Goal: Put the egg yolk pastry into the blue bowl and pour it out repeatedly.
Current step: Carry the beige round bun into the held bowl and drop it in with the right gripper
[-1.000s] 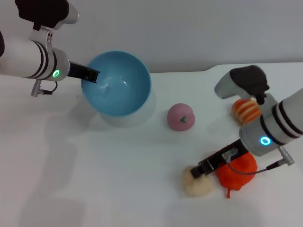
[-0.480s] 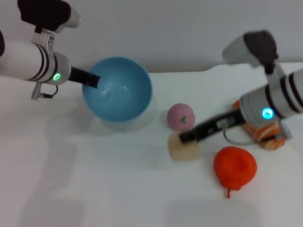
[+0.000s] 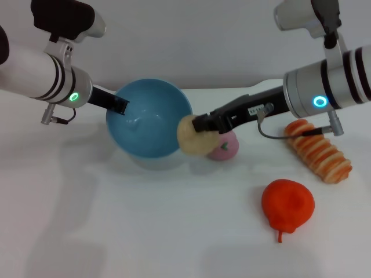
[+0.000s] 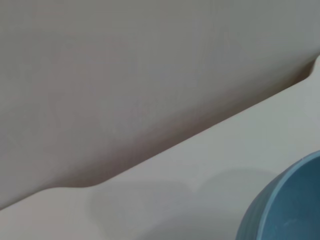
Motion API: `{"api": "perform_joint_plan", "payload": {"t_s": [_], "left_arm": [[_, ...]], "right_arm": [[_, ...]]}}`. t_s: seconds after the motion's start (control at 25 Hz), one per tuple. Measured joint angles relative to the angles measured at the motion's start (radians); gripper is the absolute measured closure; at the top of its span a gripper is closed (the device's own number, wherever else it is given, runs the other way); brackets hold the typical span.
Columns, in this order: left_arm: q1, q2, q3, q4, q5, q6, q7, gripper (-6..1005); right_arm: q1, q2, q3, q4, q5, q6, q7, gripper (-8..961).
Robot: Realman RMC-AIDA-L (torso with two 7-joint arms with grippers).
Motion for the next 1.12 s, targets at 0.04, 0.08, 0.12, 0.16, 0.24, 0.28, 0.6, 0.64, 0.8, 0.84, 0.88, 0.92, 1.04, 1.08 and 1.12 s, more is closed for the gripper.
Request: {"api": "perform_joint_plan", "payload": {"t_s": [0.04, 0.08, 0.12, 0.16, 0.24, 0.28, 0.6, 0.64, 0.8, 0.84, 0.88, 0.92, 1.04, 1.08, 1.12], "left_arm": [[-0.002, 0.0, 0.0, 0.002, 0.0, -0.001, 0.0, 999], [-0.003, 0.0, 0.002, 0.002, 0.0, -0.001, 0.0, 999], [-0.003, 0.0, 0.005, 0.003, 0.0, -0.001, 0.0, 999], [-0.003, 0.0, 0.009, 0.003, -0.001, -0.002, -0.001, 999], [-0.004, -0.001, 0.013, 0.003, -0.002, -0.002, -0.002, 1000], [-0.004, -0.001, 0.014, 0.004, -0.002, -0.002, -0.002, 1000], [-0.004, -0.001, 0.014, 0.002, -0.005, -0.003, -0.001, 1000], [-0.004, -0.001, 0.014, 0.003, -0.006, -0.003, 0.0, 1000], [-0.004, -0.001, 0.014, 0.005, -0.006, 0.0, 0.003, 1000], [-0.004, -0.001, 0.014, 0.005, -0.006, 0.0, 0.003, 1000], [-0.004, -0.001, 0.014, 0.005, -0.006, 0.0, 0.003, 999], [-0.004, -0.001, 0.014, 0.005, -0.006, 0.0, 0.003, 999], [-0.004, -0.001, 0.014, 0.005, -0.005, 0.001, 0.003, 999], [-0.004, -0.001, 0.014, 0.005, -0.005, 0.002, 0.003, 999], [-0.004, -0.001, 0.014, 0.005, -0.005, 0.002, 0.003, 999]], "right_arm": [[0.002, 0.0, 0.001, 0.002, 0.0, 0.006, 0.0, 925], [0.004, 0.0, 0.001, 0.003, 0.0, 0.014, -0.001, 924], [0.003, 0.0, 0.001, 0.006, -0.001, 0.027, -0.001, 923], [0.001, 0.001, 0.001, 0.007, -0.003, 0.047, -0.002, 922], [-0.004, 0.0, 0.002, 0.015, -0.004, 0.077, -0.01, 920], [-0.006, 0.0, 0.002, 0.023, 0.0, 0.091, -0.017, 919], [0.007, 0.001, 0.003, 0.123, 0.142, 0.153, -0.184, 911], [0.011, 0.0, 0.004, 0.143, 0.186, 0.156, -0.221, 910], [0.023, -0.001, 0.009, 0.192, 0.238, 0.182, -0.268, 906], [0.025, -0.001, 0.01, 0.2, 0.238, 0.191, -0.269, 905], [0.028, -0.001, 0.01, 0.21, 0.237, 0.2, -0.269, 904], [0.031, -0.001, 0.01, 0.219, 0.237, 0.208, -0.27, 902], [0.033, -0.001, 0.01, 0.233, 0.238, 0.235, -0.282, 899], [0.034, 0.0, 0.01, 0.238, 0.24, 0.245, -0.291, 898], [0.037, 0.001, 0.01, 0.247, 0.243, 0.253, -0.302, 897]]}}
